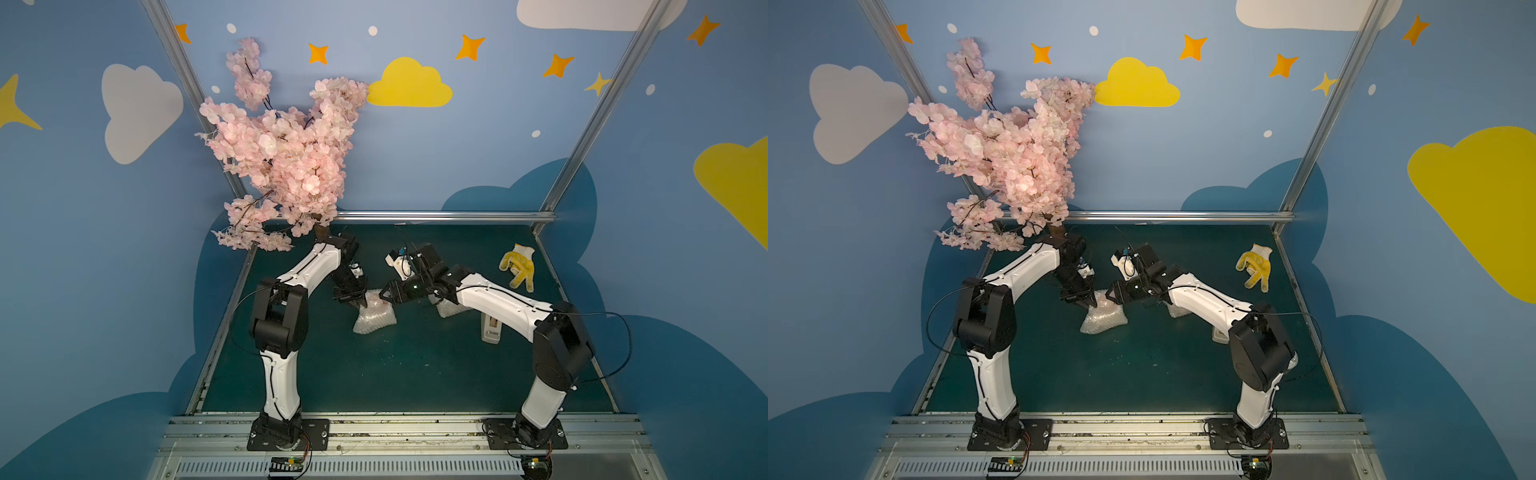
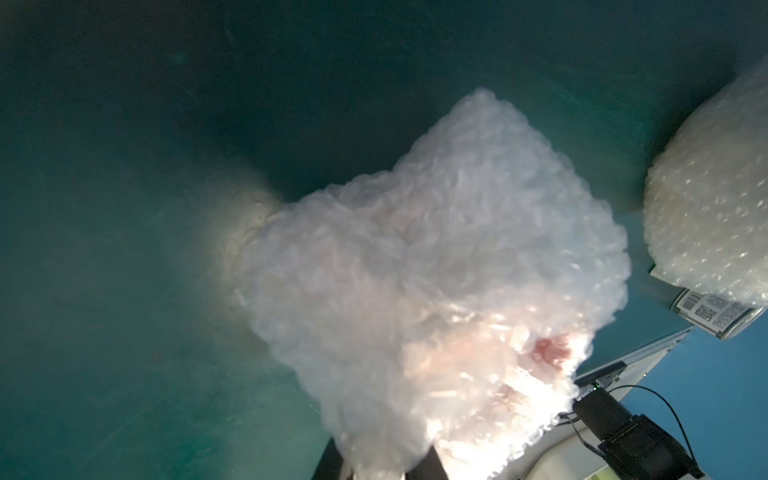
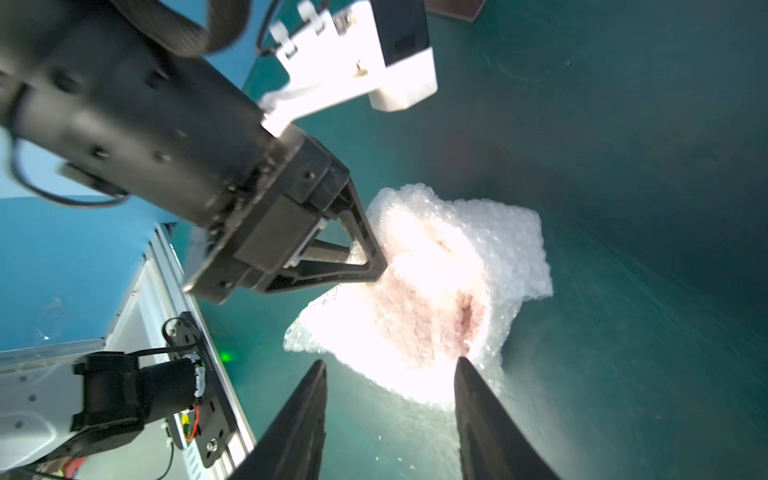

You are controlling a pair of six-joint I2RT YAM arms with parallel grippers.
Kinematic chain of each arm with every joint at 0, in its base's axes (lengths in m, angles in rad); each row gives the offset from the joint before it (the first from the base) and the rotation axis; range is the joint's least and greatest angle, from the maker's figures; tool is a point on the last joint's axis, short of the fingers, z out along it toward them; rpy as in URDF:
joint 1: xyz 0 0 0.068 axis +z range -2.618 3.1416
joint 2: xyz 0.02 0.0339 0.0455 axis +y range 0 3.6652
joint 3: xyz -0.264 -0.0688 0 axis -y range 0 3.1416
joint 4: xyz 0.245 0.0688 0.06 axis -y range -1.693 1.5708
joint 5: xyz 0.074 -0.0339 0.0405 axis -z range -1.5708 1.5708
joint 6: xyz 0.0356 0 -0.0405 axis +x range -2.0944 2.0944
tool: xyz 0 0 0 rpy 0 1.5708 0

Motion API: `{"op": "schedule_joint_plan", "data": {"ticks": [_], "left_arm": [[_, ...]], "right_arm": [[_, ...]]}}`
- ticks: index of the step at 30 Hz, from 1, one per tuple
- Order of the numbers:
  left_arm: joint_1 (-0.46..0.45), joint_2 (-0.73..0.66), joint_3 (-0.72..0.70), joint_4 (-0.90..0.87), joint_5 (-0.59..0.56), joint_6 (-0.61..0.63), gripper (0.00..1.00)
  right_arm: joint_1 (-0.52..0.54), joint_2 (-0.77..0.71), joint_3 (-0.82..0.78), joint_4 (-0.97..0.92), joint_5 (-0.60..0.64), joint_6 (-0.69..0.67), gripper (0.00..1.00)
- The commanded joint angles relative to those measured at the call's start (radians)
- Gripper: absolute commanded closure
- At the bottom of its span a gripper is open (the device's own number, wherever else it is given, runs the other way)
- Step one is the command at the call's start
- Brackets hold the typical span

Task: Wrap mugs in bubble wrap
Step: Stick the tape on the bubble wrap, then reset both arms

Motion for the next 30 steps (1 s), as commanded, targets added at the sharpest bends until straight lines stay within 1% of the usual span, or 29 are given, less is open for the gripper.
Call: {"op": "schedule_joint_plan", "data": {"ticks": [1, 6, 10, 13, 15, 18, 19, 20, 21, 22, 23, 25, 26, 27, 29, 30], "left_arm": [[0.01, -0.058, 0.022, 0.036, -0.039, 0.027, 0.71], [0.01, -0.111, 0.028, 0.062, -0.04, 0.047, 0.62], [0.015, -0.147, 0.029, 0.068, -0.028, 0.062, 0.59], [0.027, -0.192, 0.002, 0.107, -0.015, 0.066, 0.57], [0.033, -0.237, -0.029, 0.15, -0.021, 0.068, 0.53], [0.045, -0.315, -0.089, 0.22, -0.05, 0.076, 0.45], [0.05, -0.345, -0.113, 0.246, -0.065, 0.08, 0.41], [0.055, -0.374, -0.137, 0.271, -0.083, 0.085, 0.37], [0.06, -0.398, -0.158, 0.291, -0.092, 0.086, 0.34], [0.065, -0.427, -0.181, 0.315, -0.142, 0.087, 0.32], [0.07, -0.458, -0.208, 0.34, -0.177, 0.086, 0.17], [0.083, -0.522, -0.28, 0.414, -0.239, 0.12, 0.03], [0.092, -0.564, -0.337, 0.475, -0.284, 0.132, 0.01], [0.101, -0.6, -0.388, 0.54, -0.319, 0.137, 0.01], [0.133, -0.688, -0.528, 0.716, -0.342, 0.159, 0.01], [0.148, -0.723, -0.601, 0.802, -0.343, 0.167, 0.01]], "right_arm": [[-0.021, -0.057, -0.029, 0.025, -0.02, 0.001, 0.48], [-0.065, -0.106, -0.052, 0.0, 0.004, -0.022, 0.45], [-0.099, -0.176, -0.098, -0.011, 0.063, -0.041, 0.42], [-0.131, -0.243, -0.13, -0.045, 0.177, -0.032, 0.35], [-0.146, -0.294, -0.158, -0.065, 0.282, -0.036, 0.3], [-0.165, -0.377, -0.22, -0.057, 0.429, -0.111, 0.23], [-0.174, -0.407, -0.25, -0.035, 0.476, -0.15, 0.22], [-0.184, -0.435, -0.282, -0.014, 0.513, -0.175, 0.18], [-0.199, -0.46, -0.306, -0.005, 0.54, -0.189, 0.17], [-0.217, -0.49, -0.336, 0.015, 0.576, -0.202, 0.16], [-0.238, -0.517, -0.371, 0.044, 0.614, -0.211, 0.15], [-0.289, -0.561, -0.45, 0.118, 0.662, -0.241, 0.14], [-0.315, -0.583, -0.498, 0.165, 0.681, -0.257, 0.14], [-0.341, -0.603, -0.532, 0.202, 0.69, -0.269, 0.14], [-0.408, -0.644, -0.611, 0.288, 0.701, -0.27, 0.13], [-0.439, -0.658, -0.638, 0.321, 0.701, -0.272, 0.11]]}}
